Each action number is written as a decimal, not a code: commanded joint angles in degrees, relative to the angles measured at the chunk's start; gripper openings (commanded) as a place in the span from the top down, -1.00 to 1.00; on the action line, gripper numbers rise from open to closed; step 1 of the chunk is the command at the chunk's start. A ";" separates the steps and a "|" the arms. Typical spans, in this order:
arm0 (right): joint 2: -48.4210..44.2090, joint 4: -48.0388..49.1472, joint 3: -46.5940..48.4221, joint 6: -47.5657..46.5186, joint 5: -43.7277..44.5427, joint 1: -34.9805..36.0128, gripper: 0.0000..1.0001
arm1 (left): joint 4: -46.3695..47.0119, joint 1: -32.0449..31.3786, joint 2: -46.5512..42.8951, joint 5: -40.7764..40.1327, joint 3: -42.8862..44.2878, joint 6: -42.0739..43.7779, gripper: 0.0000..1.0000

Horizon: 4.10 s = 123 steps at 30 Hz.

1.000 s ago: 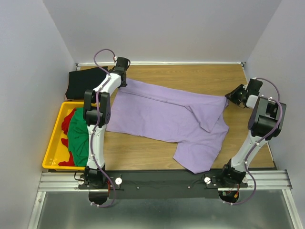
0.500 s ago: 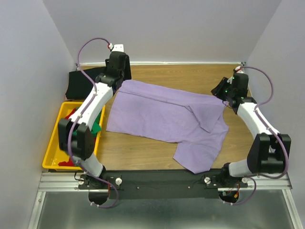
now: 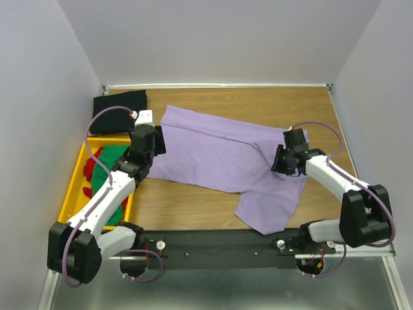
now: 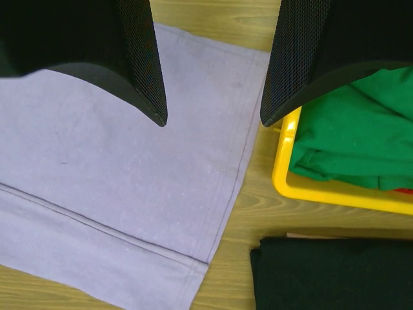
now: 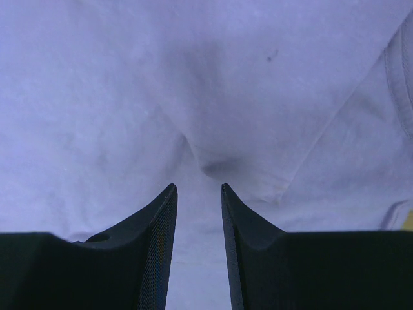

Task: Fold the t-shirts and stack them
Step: Fold the tshirt

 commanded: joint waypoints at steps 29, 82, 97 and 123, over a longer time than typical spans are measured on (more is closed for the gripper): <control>4.60 -0.89 1.34 4.69 11.93 0.41 0.24 | 6.96 -0.01 -0.34 -3.04 -2.50 -0.37 -0.32; -2.61 2.27 -4.99 13.66 4.13 -6.45 0.37 | 6.26 0.00 1.33 -1.64 -2.32 0.16 -0.30; -1.03 1.48 -4.98 13.40 4.22 -6.54 0.46 | 6.08 0.00 1.60 -1.46 -2.15 0.16 -0.29; -1.04 1.48 -1.83 12.52 5.09 -6.53 0.99 | 5.90 0.00 1.68 -1.63 -2.23 0.25 -0.30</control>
